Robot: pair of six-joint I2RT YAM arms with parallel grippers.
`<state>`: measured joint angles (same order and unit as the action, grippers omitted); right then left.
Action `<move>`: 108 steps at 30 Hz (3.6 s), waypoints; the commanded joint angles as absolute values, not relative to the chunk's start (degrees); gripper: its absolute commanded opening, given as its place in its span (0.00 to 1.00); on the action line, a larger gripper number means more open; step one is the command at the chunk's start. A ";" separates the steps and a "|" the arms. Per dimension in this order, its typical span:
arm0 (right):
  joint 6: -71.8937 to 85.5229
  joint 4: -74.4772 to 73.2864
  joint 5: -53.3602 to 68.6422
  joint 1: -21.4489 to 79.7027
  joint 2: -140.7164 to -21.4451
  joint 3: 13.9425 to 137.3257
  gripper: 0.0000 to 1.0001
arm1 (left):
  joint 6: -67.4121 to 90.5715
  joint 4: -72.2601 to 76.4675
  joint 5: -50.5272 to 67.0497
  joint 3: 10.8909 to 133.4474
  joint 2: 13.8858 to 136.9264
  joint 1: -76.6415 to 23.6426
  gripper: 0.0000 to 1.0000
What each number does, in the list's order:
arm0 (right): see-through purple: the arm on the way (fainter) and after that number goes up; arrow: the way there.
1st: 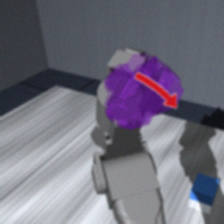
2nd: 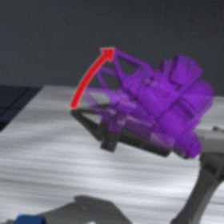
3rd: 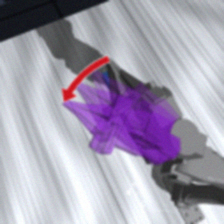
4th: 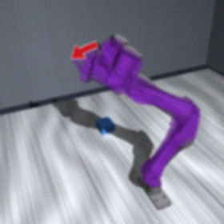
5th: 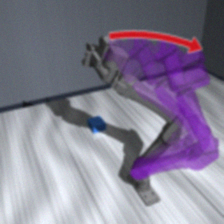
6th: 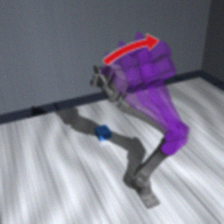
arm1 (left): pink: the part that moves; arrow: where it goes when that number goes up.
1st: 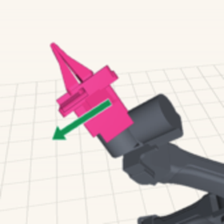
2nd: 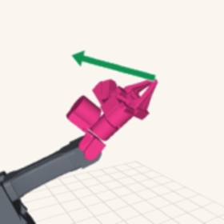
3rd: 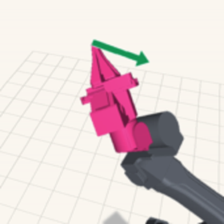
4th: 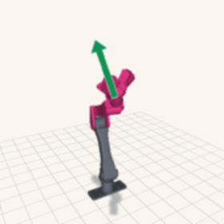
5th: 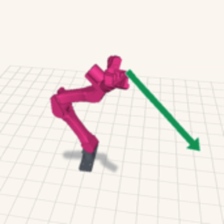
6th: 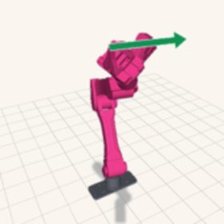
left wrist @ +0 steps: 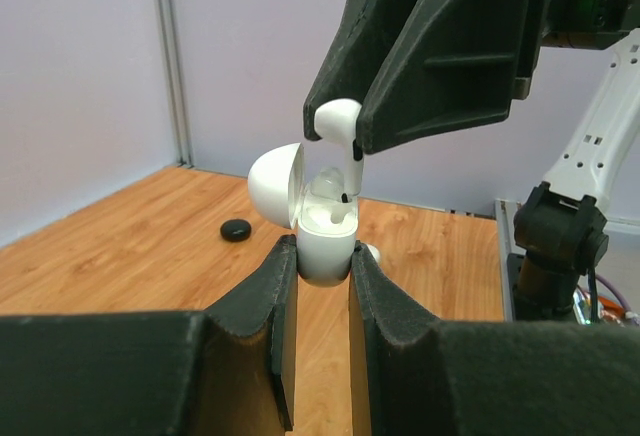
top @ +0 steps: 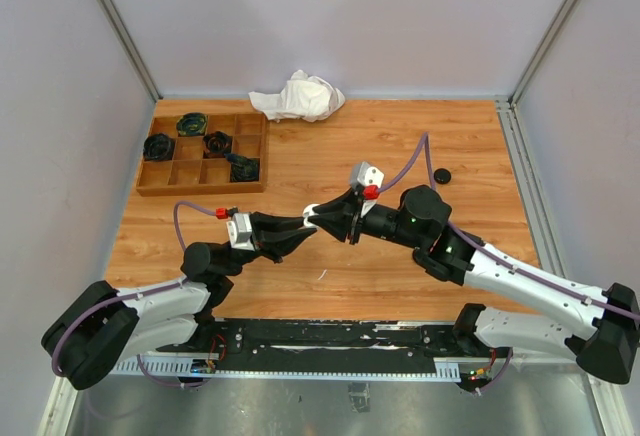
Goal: Insert the wireless bluetooth earbuds into the charging case
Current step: Place the earbud in the charging case, then close the charging case, then place the charging case at the center of the board.
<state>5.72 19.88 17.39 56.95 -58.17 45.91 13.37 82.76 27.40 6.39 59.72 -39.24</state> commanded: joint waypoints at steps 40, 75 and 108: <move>5.44 -10.37 7.48 57.84 -58.03 59.26 0.52 | 3.85 67.69 25.24 8.05 53.04 -39.55 0.00; -5.91 -23.90 39.24 50.44 -67.08 65.94 0.70 | 9.71 63.90 34.69 10.38 55.29 -39.55 0.00; 10.73 -16.63 -11.51 37.13 -65.35 47.89 0.75 | 46.75 45.50 33.75 28.06 93.23 -40.66 0.13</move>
